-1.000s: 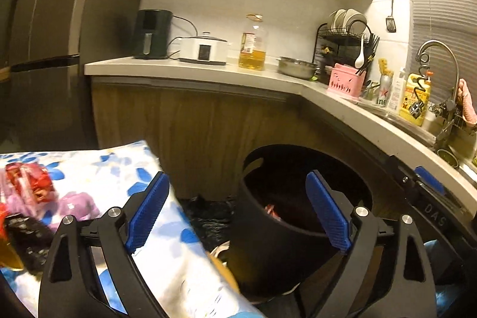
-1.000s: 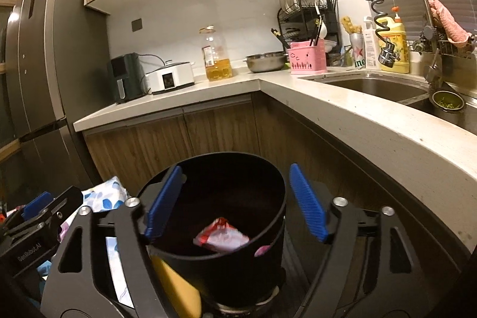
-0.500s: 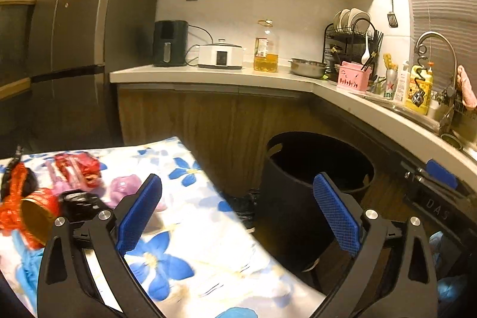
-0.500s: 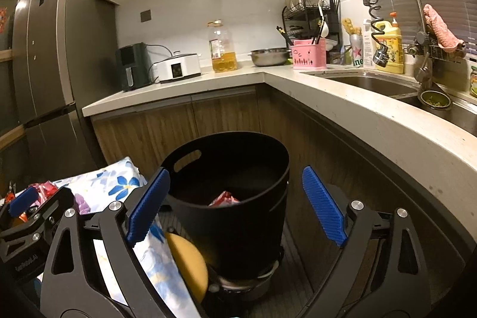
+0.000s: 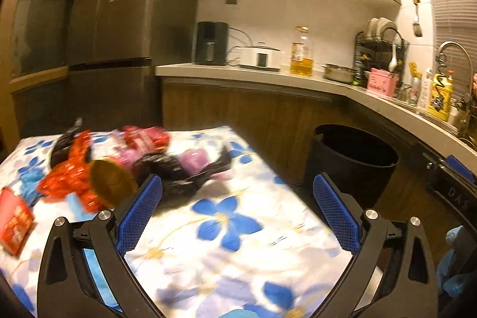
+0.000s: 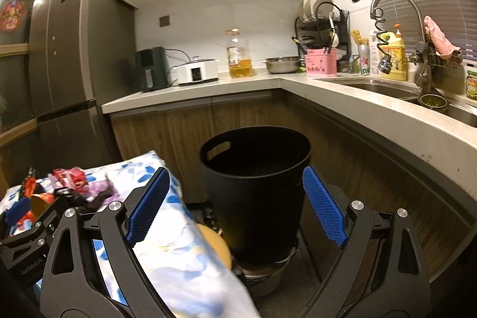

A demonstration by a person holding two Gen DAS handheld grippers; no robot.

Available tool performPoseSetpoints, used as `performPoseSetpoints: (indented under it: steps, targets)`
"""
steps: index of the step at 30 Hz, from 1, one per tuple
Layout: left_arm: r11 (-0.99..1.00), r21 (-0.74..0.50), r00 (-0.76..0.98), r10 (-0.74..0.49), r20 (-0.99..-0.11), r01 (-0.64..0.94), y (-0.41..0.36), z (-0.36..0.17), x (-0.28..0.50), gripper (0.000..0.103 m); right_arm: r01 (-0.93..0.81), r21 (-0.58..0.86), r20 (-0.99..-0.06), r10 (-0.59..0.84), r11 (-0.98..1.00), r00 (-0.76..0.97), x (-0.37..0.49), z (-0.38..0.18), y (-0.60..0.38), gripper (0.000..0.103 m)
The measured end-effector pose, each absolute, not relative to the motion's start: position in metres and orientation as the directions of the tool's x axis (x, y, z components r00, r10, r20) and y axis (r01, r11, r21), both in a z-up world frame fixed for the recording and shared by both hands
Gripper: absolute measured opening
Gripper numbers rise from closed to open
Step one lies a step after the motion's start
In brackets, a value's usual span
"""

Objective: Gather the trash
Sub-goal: 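Move both tools back over the table toward the blue glove, then grasp the blue glove with the left gripper while the right grasps a black bag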

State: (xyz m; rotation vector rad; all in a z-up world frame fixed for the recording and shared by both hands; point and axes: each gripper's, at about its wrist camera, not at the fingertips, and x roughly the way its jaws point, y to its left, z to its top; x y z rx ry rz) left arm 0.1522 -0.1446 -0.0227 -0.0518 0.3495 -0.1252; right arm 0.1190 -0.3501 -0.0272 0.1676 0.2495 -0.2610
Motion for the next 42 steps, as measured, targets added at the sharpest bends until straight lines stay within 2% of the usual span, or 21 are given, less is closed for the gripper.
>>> performPoseSetpoints:
  steps: [9, 13, 18, 21, 23, 24, 27, 29, 32, 34, 37, 42]
  targets:
    - [0.994, 0.011, 0.945, 0.107, -0.311, -0.109, -0.086, -0.049, 0.122, 0.097, 0.184, 0.138, -0.247, -0.146, 0.973, 0.958, 0.108, -0.036, -0.306, 0.090]
    - [0.981, 0.008, 0.912, 0.181, -0.369, -0.192, -0.055, -0.063, 0.125, 0.097, 0.144, 0.127, -0.264, -0.106, 0.981, 0.959, 0.111, -0.044, -0.285, 0.090]
    - [0.970, -0.049, 0.869, 0.192, -0.456, -0.240, -0.026, -0.076, 0.136, 0.096, 0.087, 0.112, -0.287, -0.051, 0.990, 0.957, 0.116, -0.052, -0.259, 0.090]
    - [0.964, -0.043, 0.842, 0.205, -0.499, -0.261, -0.023, -0.081, 0.143, 0.089, 0.058, 0.106, -0.282, -0.026, 0.993, 0.959, 0.119, -0.052, -0.250, 0.090]
    - [0.963, -0.035, 0.824, 0.209, -0.527, -0.266, -0.022, -0.086, 0.148, 0.073, 0.038, 0.101, -0.276, -0.008, 0.994, 0.961, 0.122, -0.052, -0.243, 0.090]
    - [0.963, -0.032, 0.814, 0.207, -0.543, -0.266, -0.021, -0.089, 0.150, 0.070, 0.032, 0.099, -0.274, -0.003, 0.995, 0.962, 0.122, -0.052, -0.241, 0.090]
    - [0.966, -0.038, 0.793, 0.188, -0.579, -0.257, -0.019, -0.096, 0.155, 0.049, -0.002, 0.094, -0.274, 0.027, 0.996, 0.961, 0.129, -0.055, -0.229, 0.090]
    - [0.968, -0.046, 0.779, 0.168, -0.604, -0.245, -0.017, -0.101, 0.158, 0.023, -0.025, 0.089, -0.276, 0.049, 0.996, 0.960, 0.134, -0.056, -0.221, 0.090]
    - [0.970, -0.064, 0.760, 0.142, -0.635, -0.236, -0.014, -0.106, 0.160, 0.008, -0.071, 0.083, -0.291, 0.092, 0.994, 0.952, 0.145, -0.059, -0.208, 0.090]
    - [0.971, -0.095, 0.765, 0.110, -0.634, -0.219, -0.009, -0.105, 0.157, 0.003, -0.105, 0.079, -0.304, 0.124, 0.991, 0.945, 0.153, -0.063, -0.198, 0.090]
    - [0.974, -0.108, 0.787, 0.094, -0.610, -0.200, -0.006, -0.099, 0.149, 0.002, -0.157, 0.063, -0.315, 0.169, 0.986, 0.934, 0.167, -0.068, -0.180, 0.086]
    - [0.978, -0.085, 0.827, 0.114, -0.551, -0.191, 0.001, -0.084, 0.135, 0.001, -0.209, 0.058, -0.347, 0.216, 0.976, 0.913, 0.196, -0.077, -0.156, 0.070]
